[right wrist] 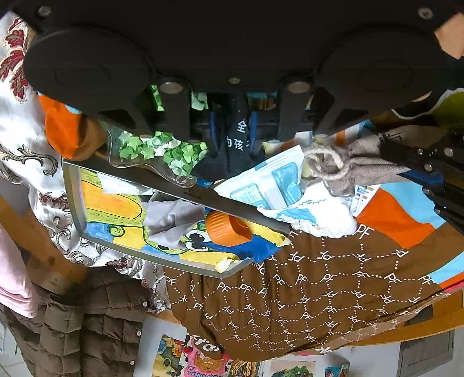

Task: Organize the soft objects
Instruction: 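Grasp the beige drawstring pouch with the left gripper while the right gripper grasps the black cloth, then carry the pouch and black cloth into the frog tray and open both grippers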

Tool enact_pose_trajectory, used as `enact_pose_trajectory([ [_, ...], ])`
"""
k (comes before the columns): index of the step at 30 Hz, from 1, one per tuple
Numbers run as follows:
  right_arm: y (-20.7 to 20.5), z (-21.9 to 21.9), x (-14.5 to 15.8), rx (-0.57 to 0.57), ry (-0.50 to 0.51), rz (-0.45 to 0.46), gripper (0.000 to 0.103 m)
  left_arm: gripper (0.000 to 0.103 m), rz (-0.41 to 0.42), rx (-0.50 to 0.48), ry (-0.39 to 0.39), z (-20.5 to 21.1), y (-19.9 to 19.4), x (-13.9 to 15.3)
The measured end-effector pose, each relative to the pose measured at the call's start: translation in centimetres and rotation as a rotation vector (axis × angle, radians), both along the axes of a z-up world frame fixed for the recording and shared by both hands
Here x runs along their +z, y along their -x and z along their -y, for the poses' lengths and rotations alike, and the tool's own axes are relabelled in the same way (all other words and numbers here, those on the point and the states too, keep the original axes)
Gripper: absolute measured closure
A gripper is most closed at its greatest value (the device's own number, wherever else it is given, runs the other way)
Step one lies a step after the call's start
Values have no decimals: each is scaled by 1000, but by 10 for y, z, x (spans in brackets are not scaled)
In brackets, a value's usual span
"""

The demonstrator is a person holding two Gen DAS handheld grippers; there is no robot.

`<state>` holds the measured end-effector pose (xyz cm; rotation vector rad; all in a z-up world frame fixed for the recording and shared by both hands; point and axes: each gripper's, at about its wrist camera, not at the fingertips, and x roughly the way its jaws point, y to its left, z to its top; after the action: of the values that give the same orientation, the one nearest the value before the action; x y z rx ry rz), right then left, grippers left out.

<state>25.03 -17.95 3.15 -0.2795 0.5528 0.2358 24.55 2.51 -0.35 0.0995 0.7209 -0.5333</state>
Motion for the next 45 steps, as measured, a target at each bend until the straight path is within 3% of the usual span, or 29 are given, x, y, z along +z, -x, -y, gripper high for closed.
enact_pose_trajectory([
  [9,14,14,7,-33,-36,-3,91,98,-12,22,35,-7,10,0],
  [14,22,17,16,-42,-32,21,101,98,-5,28,46,-8,12,3],
  [18,25,16,18,-26,-2,26,103,98,9,32,56,-6,12,7],
  [26,42,19,34,-19,9,80,103,98,77,26,109,1,6,26],
  [30,51,24,53,-27,33,101,103,98,129,6,181,11,-3,40],
  [35,55,29,85,-35,85,134,103,98,180,10,295,22,-23,55],
  [39,45,28,113,-27,129,165,103,98,239,-13,313,35,-50,68],
  [45,3,35,145,-30,162,209,103,98,260,73,397,53,-110,76],
])
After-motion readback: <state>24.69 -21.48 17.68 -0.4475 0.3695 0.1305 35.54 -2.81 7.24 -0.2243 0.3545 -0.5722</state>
